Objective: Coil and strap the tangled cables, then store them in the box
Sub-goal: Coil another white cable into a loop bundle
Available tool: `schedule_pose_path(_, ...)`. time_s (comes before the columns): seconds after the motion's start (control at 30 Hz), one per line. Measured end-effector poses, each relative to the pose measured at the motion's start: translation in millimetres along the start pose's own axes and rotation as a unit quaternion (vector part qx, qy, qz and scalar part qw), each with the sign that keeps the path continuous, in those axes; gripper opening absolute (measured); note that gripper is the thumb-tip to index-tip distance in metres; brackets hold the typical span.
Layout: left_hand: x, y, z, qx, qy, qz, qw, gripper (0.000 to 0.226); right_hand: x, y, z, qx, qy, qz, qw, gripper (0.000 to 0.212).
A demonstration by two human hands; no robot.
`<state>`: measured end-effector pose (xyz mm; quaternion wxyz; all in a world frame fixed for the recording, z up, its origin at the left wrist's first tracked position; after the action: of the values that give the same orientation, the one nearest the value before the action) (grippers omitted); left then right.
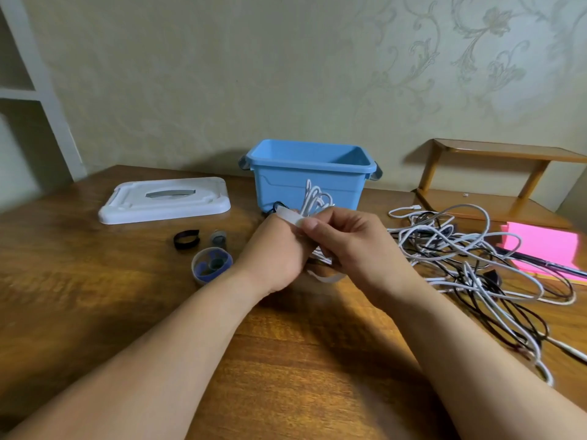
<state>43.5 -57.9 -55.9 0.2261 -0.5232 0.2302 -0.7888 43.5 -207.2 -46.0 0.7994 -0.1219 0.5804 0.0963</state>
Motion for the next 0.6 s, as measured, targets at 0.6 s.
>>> schedule_pose_path(0.6,17.0,5.6,-8.1,0.007,-0.064,-0.253,0.965,0.056,5.2,-2.3,0.5,0.141,-0.033,-0.042,0.989,0.027)
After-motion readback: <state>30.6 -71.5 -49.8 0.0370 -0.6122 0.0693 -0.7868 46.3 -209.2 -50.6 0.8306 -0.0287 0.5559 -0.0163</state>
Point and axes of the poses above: each hand's wrist, its own z-axis towards the middle knuckle, its own y-axis out of the palm, x = y × z, the point moved 2 cm from there along z, towards the middle knuckle, and after that the axes turned 6 degrees about z, right-handed, at the moved point
